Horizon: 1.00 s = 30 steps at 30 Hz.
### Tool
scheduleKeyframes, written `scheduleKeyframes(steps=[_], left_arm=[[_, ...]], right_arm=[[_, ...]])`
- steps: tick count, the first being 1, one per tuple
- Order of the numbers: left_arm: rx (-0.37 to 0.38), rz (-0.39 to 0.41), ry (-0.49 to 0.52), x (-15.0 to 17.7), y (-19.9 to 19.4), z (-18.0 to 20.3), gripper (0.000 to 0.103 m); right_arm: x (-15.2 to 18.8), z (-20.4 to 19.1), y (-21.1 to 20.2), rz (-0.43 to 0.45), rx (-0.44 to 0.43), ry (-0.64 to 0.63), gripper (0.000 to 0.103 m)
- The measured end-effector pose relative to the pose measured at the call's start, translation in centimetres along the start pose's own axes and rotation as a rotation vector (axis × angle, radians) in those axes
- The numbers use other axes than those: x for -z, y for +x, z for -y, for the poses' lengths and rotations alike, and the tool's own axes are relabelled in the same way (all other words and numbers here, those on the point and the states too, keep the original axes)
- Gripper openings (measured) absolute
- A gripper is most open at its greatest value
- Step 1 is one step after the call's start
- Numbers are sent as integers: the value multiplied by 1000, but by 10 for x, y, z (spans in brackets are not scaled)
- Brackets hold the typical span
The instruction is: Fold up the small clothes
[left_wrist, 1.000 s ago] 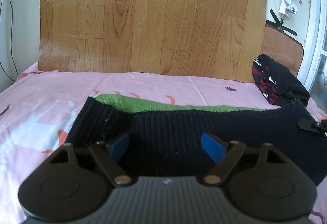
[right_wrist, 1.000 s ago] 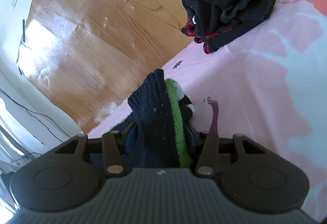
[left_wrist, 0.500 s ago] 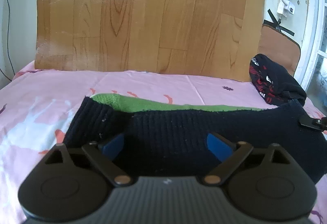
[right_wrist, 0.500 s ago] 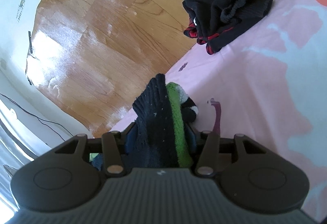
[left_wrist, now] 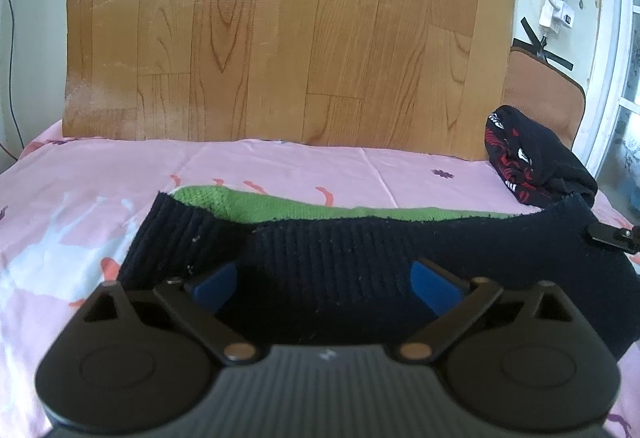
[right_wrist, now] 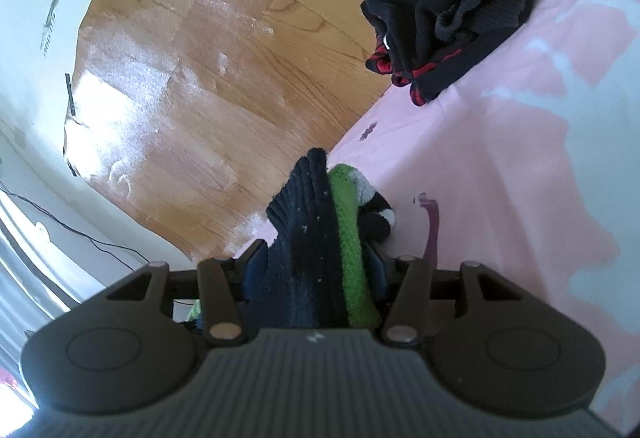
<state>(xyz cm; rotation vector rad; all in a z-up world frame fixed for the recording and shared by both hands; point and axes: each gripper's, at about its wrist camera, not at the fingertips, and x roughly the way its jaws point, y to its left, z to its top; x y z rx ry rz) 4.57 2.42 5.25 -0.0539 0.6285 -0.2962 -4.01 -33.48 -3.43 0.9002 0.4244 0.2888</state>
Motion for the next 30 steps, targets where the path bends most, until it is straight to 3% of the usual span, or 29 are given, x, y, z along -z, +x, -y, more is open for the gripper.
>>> scheduleKeyframes(steps=[5, 19, 30], left_arm=[[7, -14, 4, -1, 2, 0, 102], [5, -64, 16, -2, 10, 1, 103], [14, -34, -23, 0, 5, -2, 103]], right_arm=[[0, 2, -2, 10, -16, 24, 55], [0, 2, -3, 10, -28, 19, 57], [-1, 0, -1, -10, -36, -3, 60]])
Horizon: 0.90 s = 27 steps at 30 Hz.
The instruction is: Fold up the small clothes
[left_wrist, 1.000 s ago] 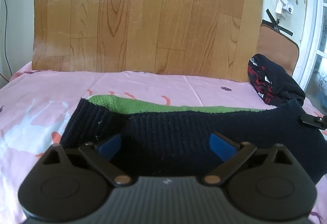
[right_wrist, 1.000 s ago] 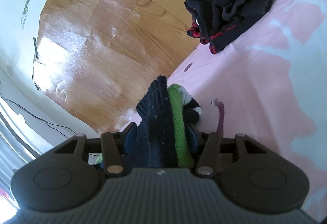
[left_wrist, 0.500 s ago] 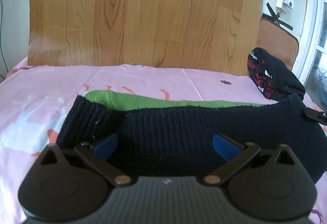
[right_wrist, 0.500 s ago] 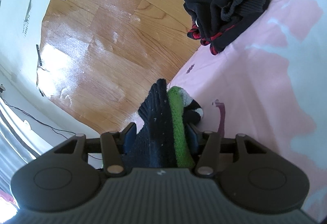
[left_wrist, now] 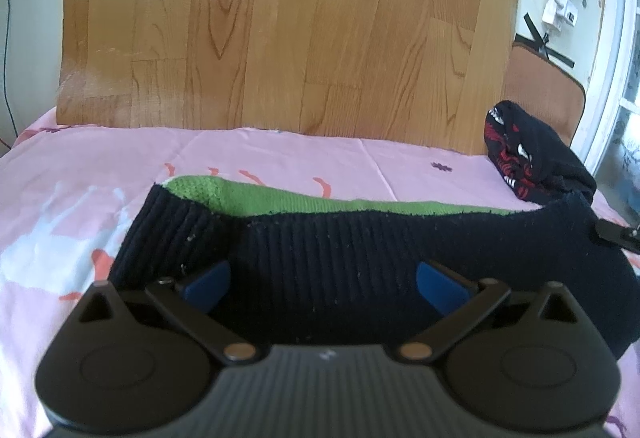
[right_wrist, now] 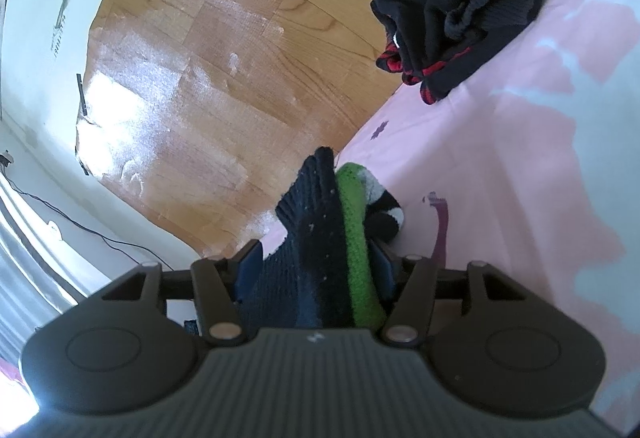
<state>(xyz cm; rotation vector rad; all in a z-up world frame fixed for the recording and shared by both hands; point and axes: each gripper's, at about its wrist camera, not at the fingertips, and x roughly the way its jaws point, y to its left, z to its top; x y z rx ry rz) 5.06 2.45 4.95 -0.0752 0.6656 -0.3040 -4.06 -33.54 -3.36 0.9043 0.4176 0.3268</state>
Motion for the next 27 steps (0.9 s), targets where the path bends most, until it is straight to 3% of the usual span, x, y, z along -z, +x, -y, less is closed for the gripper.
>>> scheduleKeyframes(steps=[8, 12, 15, 16, 18, 19, 20, 21, 22, 24, 27], left_arm=[[20, 36, -67, -4, -13, -9, 101], [195, 30, -199, -12, -29, -17, 99], [282, 20, -191, -17, -29, -2, 98], [288, 4, -167, -19, -26, 7, 93], [304, -64, -118, -16, -10, 22, 70], [316, -115, -108, -14, 1, 27, 48], [299, -148, -102, -11, 10, 30, 40], [281, -136, -87, -10, 11, 32, 37], [275, -135, -77, -10, 11, 33, 35], [279, -154, -96, -14, 12, 30, 32], [292, -175, -135, -17, 12, 21, 31]], right_arm=[[-8, -5, 4, -66, 34, -3, 62], [-10, -5, -1, -114, 58, -18, 62], [-9, -9, 0, -154, 91, -56, 62], [-8, -11, 2, -162, 102, -73, 62], [-2, -19, 6, -182, 140, -137, 62], [2, -22, 8, -187, 144, -160, 61], [5, -23, 9, -198, 136, -162, 59], [10, -26, 11, -211, 137, -169, 41], [13, -27, 13, -233, 154, -173, 31], [12, -24, 12, -249, 137, -104, 28], [0, -40, 9, -255, 27, -37, 27]])
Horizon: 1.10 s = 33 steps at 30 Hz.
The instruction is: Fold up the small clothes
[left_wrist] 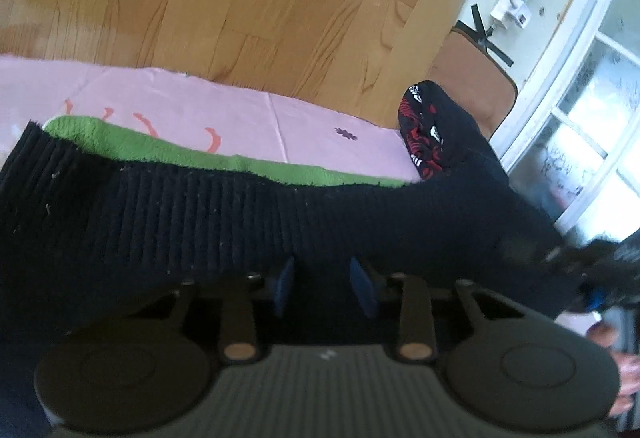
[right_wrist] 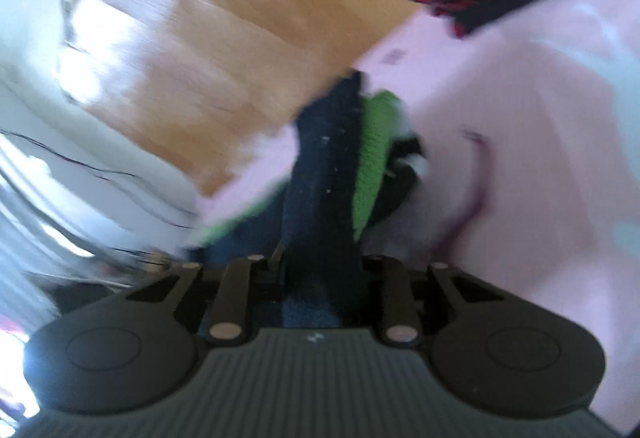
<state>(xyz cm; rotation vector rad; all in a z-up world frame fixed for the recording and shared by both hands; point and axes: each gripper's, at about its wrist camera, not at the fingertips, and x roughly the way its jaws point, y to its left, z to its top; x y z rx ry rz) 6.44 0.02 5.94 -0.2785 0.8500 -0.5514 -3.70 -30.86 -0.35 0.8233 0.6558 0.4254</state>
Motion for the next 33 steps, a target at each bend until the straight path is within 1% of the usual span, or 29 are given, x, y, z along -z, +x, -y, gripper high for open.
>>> scheduleKeyframes(steps=[1, 2, 3, 4, 5, 7, 9, 11, 12, 13, 15, 16, 17, 18, 19, 20, 21, 23, 25, 26, 27, 28, 30, 31, 32, 33], left_arm=[[14, -2, -17, -2, -4, -3, 32], [31, 3, -33, -5, -10, -7, 36], [47, 32, -47, -7, -22, -13, 37], [52, 79, -60, -10, -37, -20, 42], [43, 134, -74, -13, -57, -28, 51], [-11, 244, -113, -19, -98, -48, 61], [-78, 319, -165, -22, -130, -67, 65], [-127, 375, -222, -23, -157, -87, 74], [-148, 398, -246, -22, -167, -95, 77], [-158, 410, -258, -23, -171, -100, 80], [-171, 415, -273, -21, -174, -107, 85], [-173, 407, -270, -21, -172, -106, 87], [-171, 397, -261, -21, -167, -105, 92], [-168, 387, -253, -22, -161, -104, 93], [-164, 375, -241, -23, -154, -101, 94], [-159, 367, -232, -24, -149, -100, 94], [-155, 361, -229, -23, -148, -101, 94], [-139, 356, -225, -25, -143, -98, 94], [-135, 356, -209, -25, -141, -90, 94], [-144, 354, -199, -24, -140, -87, 94], [-149, 352, -191, -22, -140, -83, 94], [-148, 348, -180, -20, -140, -79, 91], [-147, 327, -138, -13, -138, -67, 83], [-160, 303, -117, -11, -134, -61, 67], [-183, 256, -92, -7, -128, -56, 43], [-210, 196, -72, -2, -118, -53, 32]], right_arm=[[-4, -13, 0, -2, -37, -15, 27], [-7, -30, 2, -11, -69, -40, 27], [-10, -46, 6, -24, -92, -66, 27], [-12, -66, 12, -41, -109, -100, 28], [-12, -83, 21, -59, -122, -135, 28], [-8, -119, 46, -109, -137, -199, 34], [2, -150, 81, -174, -134, -263, 37], [20, -171, 119, -234, -96, -329, 43], [32, -179, 144, -271, -66, -362, 51], [41, -182, 165, -304, -41, -392, 60], [68, -181, 210, -389, 26, -496, 69], [81, -180, 217, -378, 2, -553, 83], [86, -186, 213, -369, -23, -597, 90], [89, -192, 209, -388, -50, -622, 90], [90, -195, 199, -391, -98, -636, 90], [88, -195, 188, -374, -145, -648, 90], [85, -193, 176, -358, -187, -664, 89], [76, -188, 150, -321, -240, -692, 80], [62, -178, 128, -260, -247, -683, 49], [52, -175, 122, -221, -236, -670, 42], [45, -172, 117, -190, -217, -658, 29], [34, -168, 117, -162, -179, -639, 20], [23, -165, 133, -155, -116, -623, 15], [18, -166, 143, -167, -101, -631, 15], [15, -168, 158, -190, -88, -645, 15], [15, -172, 172, -216, -69, -656, 15]])
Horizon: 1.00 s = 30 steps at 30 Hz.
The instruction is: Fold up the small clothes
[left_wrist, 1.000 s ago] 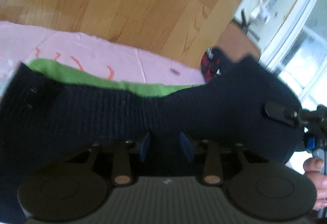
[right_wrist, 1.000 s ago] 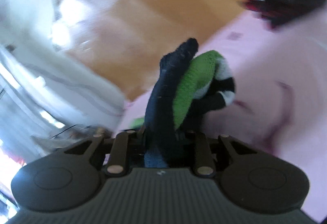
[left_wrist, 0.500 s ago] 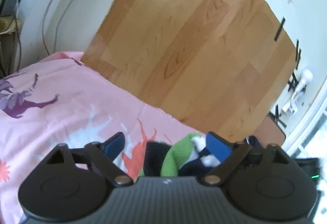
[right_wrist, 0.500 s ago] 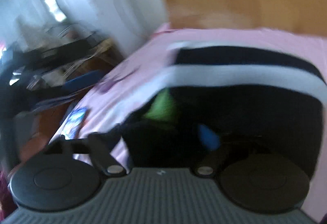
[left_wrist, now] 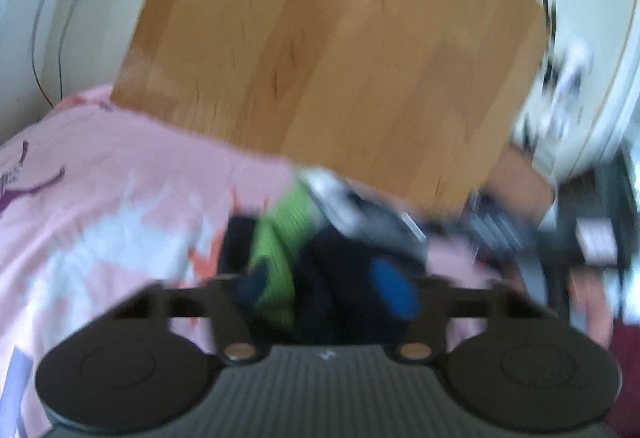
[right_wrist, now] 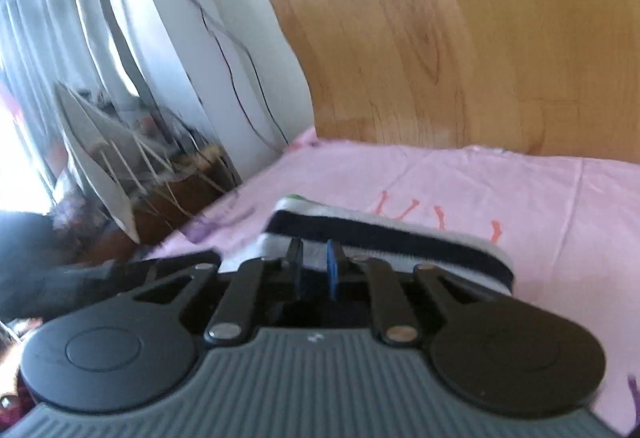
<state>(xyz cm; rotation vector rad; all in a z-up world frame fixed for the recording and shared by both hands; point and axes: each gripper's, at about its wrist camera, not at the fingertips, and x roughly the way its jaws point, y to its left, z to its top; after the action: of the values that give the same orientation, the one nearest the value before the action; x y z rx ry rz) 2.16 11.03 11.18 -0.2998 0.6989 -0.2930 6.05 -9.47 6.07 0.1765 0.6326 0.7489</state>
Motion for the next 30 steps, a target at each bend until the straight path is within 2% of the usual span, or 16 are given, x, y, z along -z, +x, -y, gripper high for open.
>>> scheduleKeyframes(steps=[1, 2, 4, 8, 10, 11, 13, 14, 15, 16, 17, 21, 22, 25, 27, 30], left_arm=[[-30, -46, 16, 7, 8, 2, 18], [-67, -87, 23, 15, 15, 2, 16], [-84, -87, 0, 28, 16, -4, 15], [-43, -88, -80, 28, 6, -18, 16], [-42, -94, -76, 25, 4, -20, 19], [-45, -91, -60, 24, 1, -19, 21], [-46, -71, -38, 20, -7, -18, 26], [-47, -57, -39, 16, -12, -19, 34], [-48, -44, -47, 11, -15, -20, 40], [-46, -28, -54, 7, -18, -20, 52], [-41, -13, -54, 2, -19, -19, 59], [-5, -32, -16, -12, 0, -7, 60], [-6, -56, -6, -13, 11, -3, 57], [-42, -149, -23, -8, 40, -3, 9], [-28, -132, -55, -2, 32, -10, 8], [-24, -97, -109, -1, 15, -24, 8]], right_arm=[[-4, 2, 17, -39, 17, -9, 15], [-6, 5, 37, -81, 47, -20, 14], [0, 14, 67, -137, 79, 0, 10], [1, 37, 76, -114, 1, 124, 8], [5, 35, 70, -100, -2, 114, 8], [6, 33, 64, -90, -1, 112, 9], [7, 31, 45, -63, -31, 155, 21], [7, 33, 34, -47, -55, 180, 27], [9, 34, 21, -18, -78, 198, 41], [12, 33, 10, 19, -83, 207, 47], [16, 31, 0, 50, -73, 206, 47], [37, 27, -31, 93, -69, 186, 42], [43, 26, -35, 86, -70, 178, 31], [60, 17, -29, 21, -106, 149, 22], [78, 9, -16, -70, -122, 143, 23], [90, -5, -22, -44, -134, 45, 27]])
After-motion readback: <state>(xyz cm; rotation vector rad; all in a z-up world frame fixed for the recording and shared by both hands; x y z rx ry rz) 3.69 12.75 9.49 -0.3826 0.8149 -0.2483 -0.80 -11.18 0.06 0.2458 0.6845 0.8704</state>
